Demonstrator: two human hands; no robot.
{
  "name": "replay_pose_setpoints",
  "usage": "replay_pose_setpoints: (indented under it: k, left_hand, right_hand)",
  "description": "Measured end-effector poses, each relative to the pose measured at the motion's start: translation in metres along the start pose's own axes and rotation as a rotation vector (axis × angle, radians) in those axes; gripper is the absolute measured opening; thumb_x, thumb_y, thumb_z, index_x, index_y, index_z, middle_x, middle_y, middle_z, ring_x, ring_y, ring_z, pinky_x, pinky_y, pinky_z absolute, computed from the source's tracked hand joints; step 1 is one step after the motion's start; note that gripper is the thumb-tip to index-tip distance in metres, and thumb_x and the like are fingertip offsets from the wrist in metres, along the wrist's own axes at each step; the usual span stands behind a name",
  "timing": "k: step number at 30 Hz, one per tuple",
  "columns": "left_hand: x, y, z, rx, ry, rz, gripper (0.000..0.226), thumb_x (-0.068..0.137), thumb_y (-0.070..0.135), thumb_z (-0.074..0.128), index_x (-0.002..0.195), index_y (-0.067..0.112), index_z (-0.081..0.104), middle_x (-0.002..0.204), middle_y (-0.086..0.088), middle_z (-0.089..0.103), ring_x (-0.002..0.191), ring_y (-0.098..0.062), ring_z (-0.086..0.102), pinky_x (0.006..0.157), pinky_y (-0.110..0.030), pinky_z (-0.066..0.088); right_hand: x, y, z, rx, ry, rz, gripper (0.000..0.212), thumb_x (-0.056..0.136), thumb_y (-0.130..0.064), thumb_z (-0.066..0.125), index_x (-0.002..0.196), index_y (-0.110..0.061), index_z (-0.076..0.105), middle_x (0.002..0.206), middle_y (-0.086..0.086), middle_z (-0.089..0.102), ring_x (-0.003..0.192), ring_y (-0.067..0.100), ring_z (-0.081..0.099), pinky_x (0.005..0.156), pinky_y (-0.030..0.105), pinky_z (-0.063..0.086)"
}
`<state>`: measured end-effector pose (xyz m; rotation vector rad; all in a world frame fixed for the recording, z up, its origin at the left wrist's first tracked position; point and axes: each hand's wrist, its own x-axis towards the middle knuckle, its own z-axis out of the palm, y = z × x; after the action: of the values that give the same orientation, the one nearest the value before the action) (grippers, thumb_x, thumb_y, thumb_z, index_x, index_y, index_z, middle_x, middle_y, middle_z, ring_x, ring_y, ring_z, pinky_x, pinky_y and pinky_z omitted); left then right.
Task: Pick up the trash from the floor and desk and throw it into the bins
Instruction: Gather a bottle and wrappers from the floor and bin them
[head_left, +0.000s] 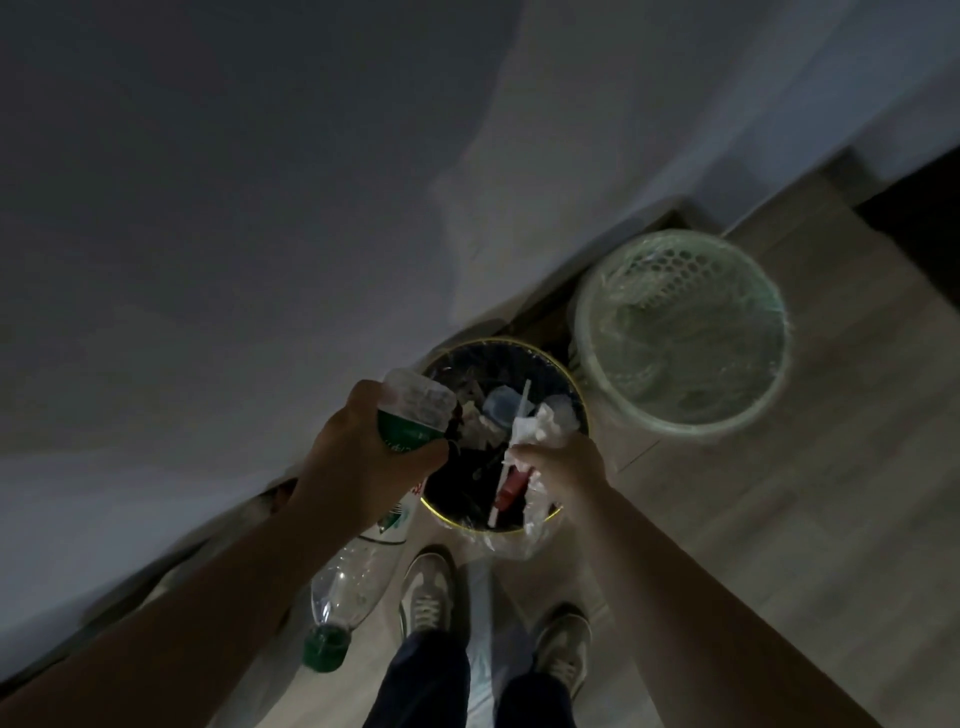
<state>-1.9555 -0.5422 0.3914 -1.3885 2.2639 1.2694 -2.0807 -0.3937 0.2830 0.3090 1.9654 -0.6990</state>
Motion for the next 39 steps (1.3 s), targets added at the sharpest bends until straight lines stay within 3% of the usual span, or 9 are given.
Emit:
replay_pose_setpoints:
  k: [6,12,16,19,23,27,32,36,39]
  left_hand:
    - [0.009,0.009,0.001,0.003,-0.009,0.03,0.06,0.071,0.031,0.079,0.117,0.016,0.044,0.092,0.002,0.056,0.076,-0.006,0.058,0.056,-0.022,0.049]
    - [0.016,0.023,0.002,0.024,-0.021,0.061,0.06,0.072,0.03,0.08,0.118,0.015,0.045,0.095,0.001,0.058,0.075,-0.002,0.057,0.055,-0.017,0.046]
    - [0.019,0.033,0.006,0.051,-0.026,0.077,0.062,0.071,0.033,0.079,0.119,0.014,0.045,0.091,0.006,0.055,0.076,-0.001,0.054,0.058,-0.019,0.046]
    - [0.02,0.039,0.01,0.068,-0.036,0.076,0.062,0.07,0.036,0.079,0.118,0.015,0.044,0.093,0.003,0.056,0.079,-0.012,0.058,0.062,-0.026,0.05]
    - [0.022,0.046,0.019,0.086,-0.071,0.069,0.057,0.073,0.034,0.078,0.114,0.017,0.043,0.085,0.011,0.05,0.074,-0.003,0.052,0.055,-0.02,0.04]
    - [0.029,0.061,0.038,0.046,-0.1,-0.005,0.049,0.079,0.037,0.073,0.107,0.017,0.039,0.083,0.008,0.05,0.072,-0.004,0.052,0.053,-0.022,0.04]
    - [0.042,0.093,0.081,-0.055,-0.132,-0.038,0.025,0.082,0.026,0.071,0.087,0.018,0.048,0.076,-0.002,0.059,0.076,-0.022,0.064,0.058,-0.024,0.047]
    - [0.047,0.133,0.11,-0.11,-0.093,0.044,0.071,0.052,0.053,0.079,0.11,0.016,0.061,0.099,0.0,0.069,0.09,-0.017,0.067,0.078,-0.037,0.057]
    - [0.049,0.17,0.124,-0.211,-0.039,0.107,0.066,0.058,0.038,0.087,0.11,0.012,0.054,0.104,0.002,0.063,0.091,-0.013,0.061,0.079,-0.03,0.051]
  right_hand:
    - [-0.005,-0.009,-0.003,-0.046,-0.089,-0.025,0.077,0.077,-0.024,0.079,0.14,-0.007,0.04,0.131,0.009,0.05,0.117,0.025,0.054,0.096,0.04,0.051]
    - [-0.014,-0.006,-0.019,-0.09,-0.24,-0.133,0.069,0.079,-0.019,0.077,0.139,-0.012,0.042,0.13,0.007,0.05,0.109,0.021,0.054,0.093,0.04,0.049]
    - [-0.013,-0.005,-0.023,-0.206,-0.302,-0.178,0.079,0.082,-0.022,0.074,0.148,-0.014,0.032,0.148,0.006,0.04,0.131,0.024,0.045,0.103,0.043,0.046]
    - [-0.012,0.002,-0.031,-0.3,-0.247,-0.235,0.062,0.083,-0.022,0.072,0.138,-0.012,0.047,0.135,0.009,0.053,0.119,0.023,0.055,0.097,0.036,0.05]
    - [-0.018,0.015,-0.054,-0.366,-0.086,-0.303,0.048,0.08,-0.019,0.071,0.126,-0.013,0.058,0.118,0.006,0.063,0.105,0.016,0.061,0.08,0.021,0.046]
    - [-0.027,0.023,-0.087,-0.432,-0.025,-0.339,0.038,0.081,-0.021,0.069,0.117,-0.014,0.061,0.112,0.004,0.066,0.107,0.017,0.061,0.085,0.024,0.046]
    - [-0.033,0.037,-0.136,-0.38,0.003,-0.29,0.037,0.082,-0.021,0.068,0.117,-0.015,0.06,0.112,0.002,0.065,0.104,0.012,0.06,0.083,0.021,0.046]
    - [-0.036,0.053,-0.171,-0.334,0.043,-0.256,0.04,0.082,-0.022,0.07,0.12,-0.016,0.059,0.112,0.003,0.065,0.094,0.008,0.056,0.078,0.017,0.042]
    - [-0.04,0.064,-0.192,-0.294,0.074,-0.238,0.04,0.081,-0.023,0.071,0.119,-0.015,0.06,0.109,0.002,0.065,0.093,0.008,0.057,0.078,0.016,0.042]
